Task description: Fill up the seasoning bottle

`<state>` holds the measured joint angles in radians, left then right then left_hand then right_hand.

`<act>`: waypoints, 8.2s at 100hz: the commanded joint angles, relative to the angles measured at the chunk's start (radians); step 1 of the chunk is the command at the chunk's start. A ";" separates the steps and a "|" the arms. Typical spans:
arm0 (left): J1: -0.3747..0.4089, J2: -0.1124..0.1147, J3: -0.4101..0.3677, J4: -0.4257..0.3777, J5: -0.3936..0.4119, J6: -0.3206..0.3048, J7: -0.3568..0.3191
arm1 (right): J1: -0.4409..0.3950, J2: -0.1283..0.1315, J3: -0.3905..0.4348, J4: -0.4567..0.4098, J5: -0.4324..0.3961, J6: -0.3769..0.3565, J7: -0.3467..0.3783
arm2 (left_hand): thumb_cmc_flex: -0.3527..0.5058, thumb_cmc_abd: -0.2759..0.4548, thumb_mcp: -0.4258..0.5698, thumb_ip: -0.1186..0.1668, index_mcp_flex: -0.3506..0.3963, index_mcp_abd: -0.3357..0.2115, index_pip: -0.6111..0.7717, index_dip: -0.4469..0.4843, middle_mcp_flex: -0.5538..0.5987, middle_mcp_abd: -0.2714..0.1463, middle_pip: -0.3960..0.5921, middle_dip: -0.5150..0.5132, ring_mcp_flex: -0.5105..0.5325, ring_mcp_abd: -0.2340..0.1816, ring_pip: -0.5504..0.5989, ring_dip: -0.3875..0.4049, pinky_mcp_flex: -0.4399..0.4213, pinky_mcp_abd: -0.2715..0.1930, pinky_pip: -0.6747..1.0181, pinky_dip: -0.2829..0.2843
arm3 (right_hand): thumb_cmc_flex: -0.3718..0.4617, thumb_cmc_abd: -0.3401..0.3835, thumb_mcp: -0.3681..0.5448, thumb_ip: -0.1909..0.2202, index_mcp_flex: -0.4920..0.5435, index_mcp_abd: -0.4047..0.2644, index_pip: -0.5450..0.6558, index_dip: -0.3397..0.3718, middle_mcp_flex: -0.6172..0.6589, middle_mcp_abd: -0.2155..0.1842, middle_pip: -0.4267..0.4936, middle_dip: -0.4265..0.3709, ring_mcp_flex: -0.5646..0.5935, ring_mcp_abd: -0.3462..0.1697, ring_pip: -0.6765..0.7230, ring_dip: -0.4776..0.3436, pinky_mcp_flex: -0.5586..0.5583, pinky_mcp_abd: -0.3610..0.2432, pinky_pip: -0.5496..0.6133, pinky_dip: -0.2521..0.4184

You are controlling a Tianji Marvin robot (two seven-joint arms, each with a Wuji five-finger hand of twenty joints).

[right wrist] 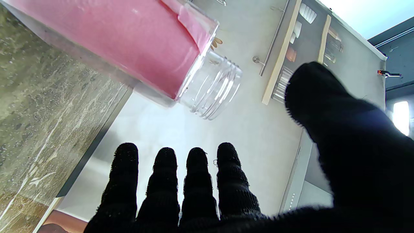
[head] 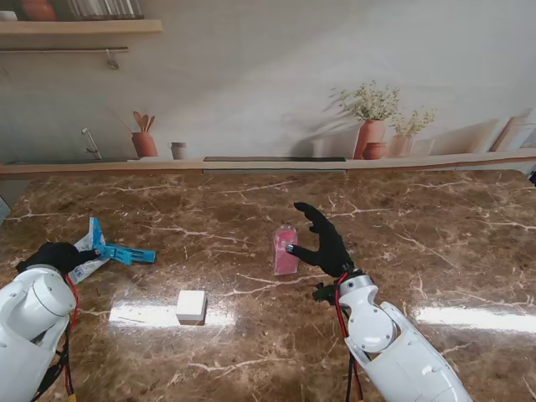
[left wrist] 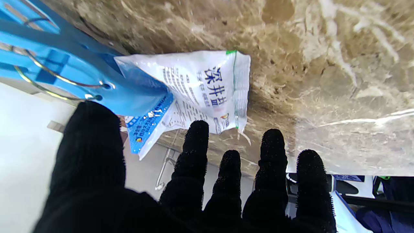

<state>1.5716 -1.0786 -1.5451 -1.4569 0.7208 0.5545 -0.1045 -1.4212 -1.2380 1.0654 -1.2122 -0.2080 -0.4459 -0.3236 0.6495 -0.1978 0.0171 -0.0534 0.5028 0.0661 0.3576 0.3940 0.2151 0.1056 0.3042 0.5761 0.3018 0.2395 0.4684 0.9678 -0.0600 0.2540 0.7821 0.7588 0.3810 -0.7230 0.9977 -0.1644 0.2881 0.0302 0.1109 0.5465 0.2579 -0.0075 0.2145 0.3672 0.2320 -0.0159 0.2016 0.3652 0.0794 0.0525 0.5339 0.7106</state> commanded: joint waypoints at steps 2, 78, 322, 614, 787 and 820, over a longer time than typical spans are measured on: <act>0.005 -0.008 -0.001 0.005 0.017 -0.008 0.018 | -0.004 -0.004 0.000 0.006 0.006 0.006 0.013 | 0.038 0.024 -0.034 0.022 -0.043 -0.035 0.041 0.039 -0.001 -0.010 -0.053 -0.063 -0.021 -0.030 -0.057 -0.046 -0.001 -0.013 0.039 0.024 | 0.025 0.019 -0.018 0.029 0.017 -0.024 0.008 -0.012 0.010 -0.011 0.003 -0.013 0.015 -0.032 0.004 -0.013 0.004 -0.009 0.015 0.016; -0.160 0.003 0.119 0.160 0.014 0.090 -0.021 | -0.005 -0.003 0.002 0.023 0.025 0.003 0.028 | 0.066 -0.024 0.016 0.030 -0.366 0.169 -0.383 -0.339 0.101 -0.019 0.107 -0.029 0.036 -0.007 -0.124 -0.254 -0.005 -0.016 -0.009 -0.069 | 0.033 0.026 -0.012 0.034 0.028 -0.024 0.018 -0.016 0.039 -0.014 0.009 -0.013 0.055 -0.030 0.012 -0.011 0.021 0.002 0.019 0.013; -0.134 -0.172 -0.007 0.165 -0.503 -0.134 0.443 | -0.038 0.021 0.053 -0.065 -0.050 0.060 0.040 | 0.533 -0.137 0.937 -0.062 0.308 -0.179 0.828 0.746 0.855 -0.044 0.456 0.298 0.755 0.027 0.494 0.109 0.513 0.118 0.586 0.222 | 0.034 0.096 0.028 0.040 0.048 -0.031 0.042 -0.040 0.075 -0.015 0.015 -0.021 0.071 -0.025 0.015 -0.013 0.022 0.004 0.028 0.003; -0.024 -0.196 0.562 -0.219 -0.413 -0.743 0.630 | -0.008 0.216 0.230 -0.813 -0.838 0.397 0.835 | 0.524 -0.181 0.897 -0.120 0.228 -0.208 0.791 0.698 0.784 -0.092 0.401 0.347 0.680 0.002 0.373 0.062 0.466 0.087 0.483 0.214 | 0.170 -0.170 0.063 -0.144 0.609 -0.363 0.843 0.678 0.897 -0.171 0.420 0.559 0.908 -0.031 0.316 0.188 0.533 0.053 0.554 -0.078; 0.014 -0.189 0.563 -0.262 -0.743 -0.798 0.459 | -0.209 0.177 0.421 -0.729 -0.979 0.511 0.432 | 0.597 -0.159 0.619 -0.141 0.297 -0.194 0.720 0.639 0.695 -0.048 0.170 0.448 0.574 -0.005 0.371 0.142 0.392 0.025 0.415 0.169 | 0.179 -0.178 0.081 -0.160 0.686 -0.392 0.844 0.681 0.940 -0.192 0.512 0.667 0.907 -0.044 0.498 0.296 0.519 0.070 0.663 -0.075; 0.051 -0.182 0.547 -0.302 -0.718 -0.803 0.464 | -0.157 0.177 0.315 -0.365 -1.032 0.668 0.169 | 0.599 -0.160 0.624 -0.142 0.296 -0.193 0.722 0.640 0.701 -0.057 0.211 0.475 0.577 -0.004 0.388 0.141 0.391 0.030 0.419 0.176 | 0.173 -0.165 0.091 -0.165 0.666 -0.390 0.863 0.679 0.925 -0.196 0.527 0.672 0.890 -0.049 0.522 0.306 0.508 0.065 0.669 -0.074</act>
<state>1.6126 -1.2623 -0.9983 -1.7419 0.0007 -0.2408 0.3586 -1.5687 -1.0571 1.3956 -1.6400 -1.2309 0.2003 -0.1638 1.1492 -0.5109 0.5636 -0.2653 0.7209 -0.0171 0.8075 0.9294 0.8630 0.0928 0.4430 1.0278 0.8129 0.3162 0.7213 1.0994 0.3163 0.3176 1.1422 0.9045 0.3681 -1.0289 0.8881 -0.2831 0.8724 -0.0811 0.6938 1.1357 1.0871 -0.0401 0.4470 0.9427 1.0123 0.0222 0.5236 0.6165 0.5937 0.1095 1.1674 0.6469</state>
